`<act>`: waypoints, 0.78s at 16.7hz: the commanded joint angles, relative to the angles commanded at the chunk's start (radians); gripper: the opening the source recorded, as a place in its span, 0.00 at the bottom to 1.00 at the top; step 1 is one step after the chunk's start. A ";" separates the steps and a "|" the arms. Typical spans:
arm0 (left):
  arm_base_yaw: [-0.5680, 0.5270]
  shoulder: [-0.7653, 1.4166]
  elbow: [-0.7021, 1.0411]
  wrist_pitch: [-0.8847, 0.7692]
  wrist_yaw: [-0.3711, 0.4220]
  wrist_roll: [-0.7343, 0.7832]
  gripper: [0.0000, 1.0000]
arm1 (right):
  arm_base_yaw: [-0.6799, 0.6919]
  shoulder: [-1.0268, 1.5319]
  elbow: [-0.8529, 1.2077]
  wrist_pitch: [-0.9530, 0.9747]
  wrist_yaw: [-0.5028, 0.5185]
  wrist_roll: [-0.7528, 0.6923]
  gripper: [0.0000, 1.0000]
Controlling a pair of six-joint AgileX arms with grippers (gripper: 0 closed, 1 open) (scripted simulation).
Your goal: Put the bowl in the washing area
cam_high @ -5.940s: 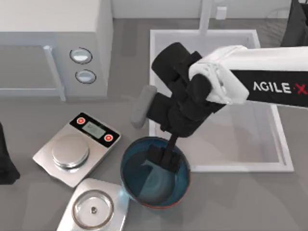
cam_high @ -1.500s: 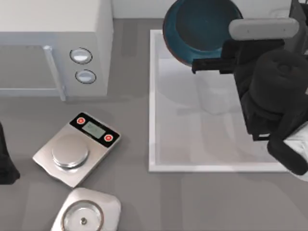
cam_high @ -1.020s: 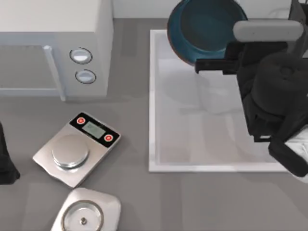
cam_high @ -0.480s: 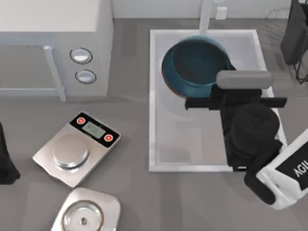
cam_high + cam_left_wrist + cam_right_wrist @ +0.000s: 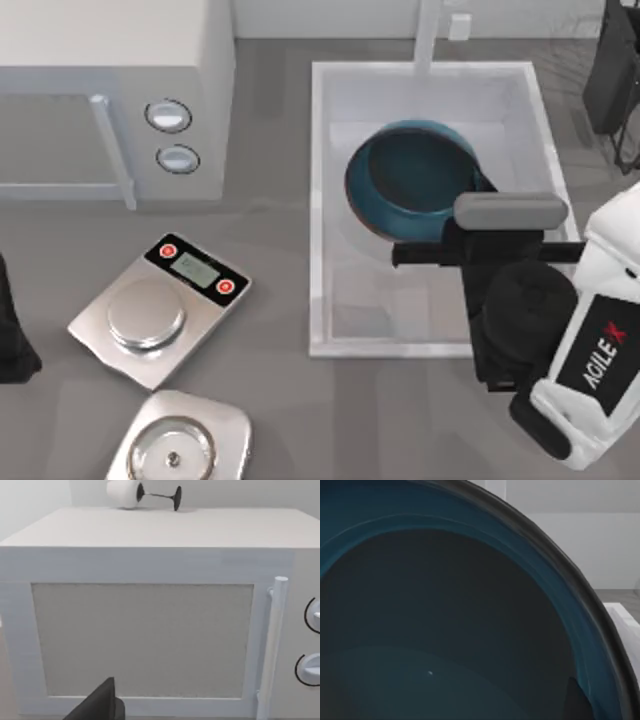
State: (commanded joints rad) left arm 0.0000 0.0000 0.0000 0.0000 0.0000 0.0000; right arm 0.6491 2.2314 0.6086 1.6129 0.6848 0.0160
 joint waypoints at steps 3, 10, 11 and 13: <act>0.000 0.000 0.000 0.000 0.000 0.000 1.00 | 0.000 0.000 0.000 0.000 0.000 0.000 0.08; 0.000 0.000 0.000 0.000 0.000 0.000 1.00 | 0.000 0.000 0.000 0.000 0.000 0.000 0.60; 0.000 0.000 0.000 0.000 0.000 0.000 1.00 | 0.000 0.000 0.000 0.000 0.000 0.000 0.68; 0.000 0.000 0.000 0.000 0.000 0.000 1.00 | 0.000 0.000 0.000 0.000 0.000 0.000 0.83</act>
State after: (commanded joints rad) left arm 0.0000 0.0000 0.0000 0.0000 0.0000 0.0000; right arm 0.6491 2.2314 0.6086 1.6129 0.6848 0.0160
